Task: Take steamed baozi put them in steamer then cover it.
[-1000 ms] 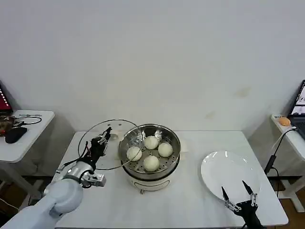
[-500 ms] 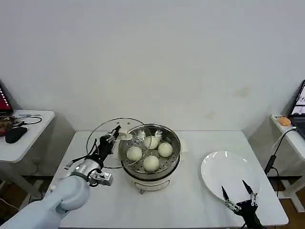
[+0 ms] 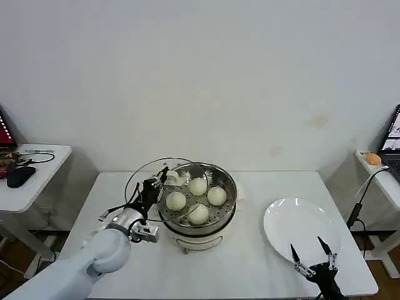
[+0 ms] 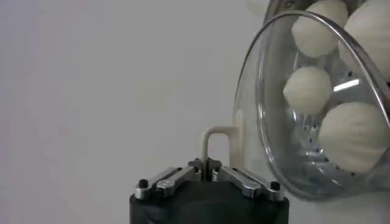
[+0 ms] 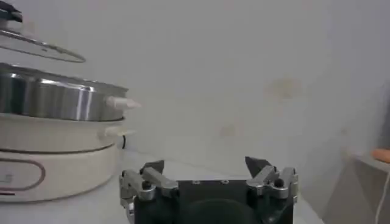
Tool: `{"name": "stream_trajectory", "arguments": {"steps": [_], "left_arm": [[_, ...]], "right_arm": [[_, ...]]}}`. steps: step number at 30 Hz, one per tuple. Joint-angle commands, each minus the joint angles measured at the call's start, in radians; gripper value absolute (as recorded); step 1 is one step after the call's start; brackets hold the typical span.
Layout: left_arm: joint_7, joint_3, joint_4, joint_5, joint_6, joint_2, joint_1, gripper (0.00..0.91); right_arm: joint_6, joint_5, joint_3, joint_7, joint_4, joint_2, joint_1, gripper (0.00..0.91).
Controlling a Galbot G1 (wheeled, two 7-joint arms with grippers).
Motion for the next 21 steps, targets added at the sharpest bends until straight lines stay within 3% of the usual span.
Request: {"name": "stream_trajectory", "arguments": {"steps": [1,11,21], "left_arm": [[-0.003,0.071,0.006,-0.001,0.011,-0.022,-0.051,0.0],[-0.017,0.103,0.003,0.014,0.024,-0.038,-0.082,0.0],[0.003,0.139,-0.004,0.037,0.091,-0.069,-0.098,0.0]], "right_arm": [[0.0,-0.004,0.0,0.0,0.002,0.003,0.001,0.907],[-0.003,0.003,0.023,-0.003,0.024,-0.006,-0.01,0.907],[-0.001,-0.005,0.027,-0.004,0.023,0.0,-0.014,0.907]]}}
